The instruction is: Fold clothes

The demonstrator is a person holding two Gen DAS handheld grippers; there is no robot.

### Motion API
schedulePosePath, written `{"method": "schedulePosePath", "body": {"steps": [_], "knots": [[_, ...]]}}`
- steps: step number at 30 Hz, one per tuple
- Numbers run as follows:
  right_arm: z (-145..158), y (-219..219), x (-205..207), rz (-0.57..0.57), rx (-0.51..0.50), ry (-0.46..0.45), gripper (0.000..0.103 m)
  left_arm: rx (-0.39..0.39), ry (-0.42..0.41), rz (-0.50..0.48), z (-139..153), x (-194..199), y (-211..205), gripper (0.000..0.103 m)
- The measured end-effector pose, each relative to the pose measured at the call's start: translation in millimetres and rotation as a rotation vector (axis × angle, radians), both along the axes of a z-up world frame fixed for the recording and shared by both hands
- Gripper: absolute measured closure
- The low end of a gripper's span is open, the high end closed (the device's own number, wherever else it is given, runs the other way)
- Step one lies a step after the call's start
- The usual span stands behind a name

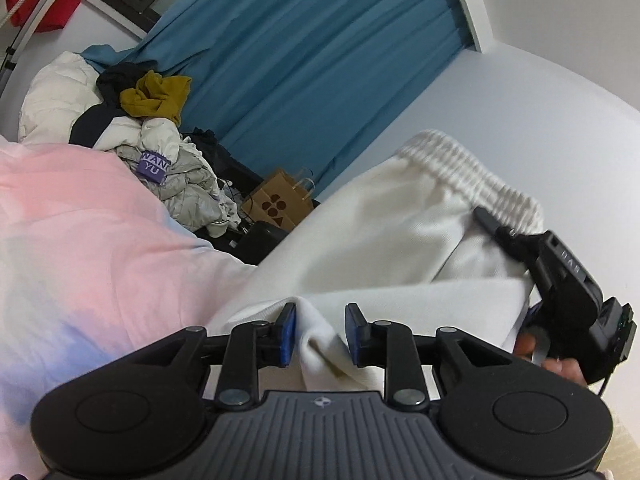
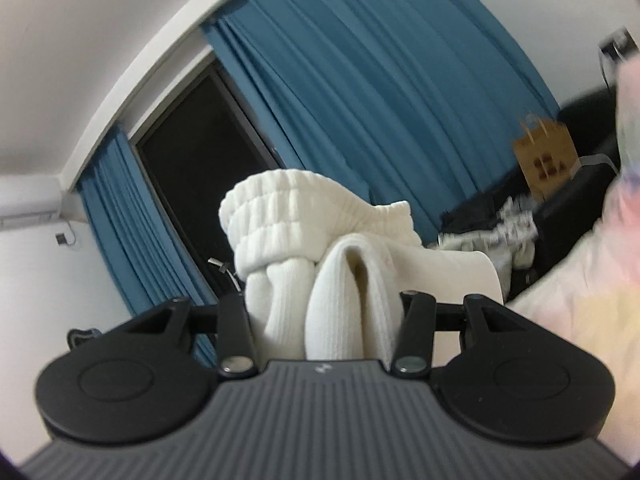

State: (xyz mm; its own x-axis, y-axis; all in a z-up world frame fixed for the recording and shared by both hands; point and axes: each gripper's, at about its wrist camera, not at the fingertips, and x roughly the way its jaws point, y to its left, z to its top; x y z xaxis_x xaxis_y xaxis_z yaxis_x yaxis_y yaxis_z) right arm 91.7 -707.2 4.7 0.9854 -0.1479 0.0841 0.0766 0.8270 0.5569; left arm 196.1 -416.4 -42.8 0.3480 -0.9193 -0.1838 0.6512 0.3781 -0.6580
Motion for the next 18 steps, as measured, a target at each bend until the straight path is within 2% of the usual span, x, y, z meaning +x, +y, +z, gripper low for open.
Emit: {"method": "schedulePosePath", "body": {"steps": [3, 6, 10, 12, 13, 16, 18], "knots": [[-4.0, -7.8, -13.5, -0.058, -0.019, -0.067, 0.056, 0.012, 0.017, -0.009, -4.9, 3.5, 12.3, 0.077], [-49.9, -28.0, -39.8, -0.206, 0.146, -0.071, 0.056, 0.056, 0.022, -0.01, -17.1, 0.9, 18.8, 0.077], [-141.3, -34.9, -79.4, -0.446, 0.357, 0.111, 0.056, 0.127, 0.042, -0.042, -35.6, -2.2, 23.5, 0.077], [-178.3, -31.5, -101.9, -0.579, 0.439, 0.238, 0.057, 0.195, 0.015, -0.064, -42.1, -9.6, 24.5, 0.077], [-190.6, -30.6, -114.0, -0.614, 0.468, 0.258, 0.057, 0.224, -0.008, -0.076, -44.0, -12.4, 24.1, 0.077], [-209.1, -31.6, -139.7, -0.62, 0.478, 0.286, 0.057, 0.325, -0.076, -0.1, -48.3, -23.2, 22.7, 0.077], [-208.4, -35.5, -144.2, -0.59, 0.476, 0.334, 0.054, 0.366, -0.099, -0.119, -47.9, -35.0, 24.9, 0.074]]}}
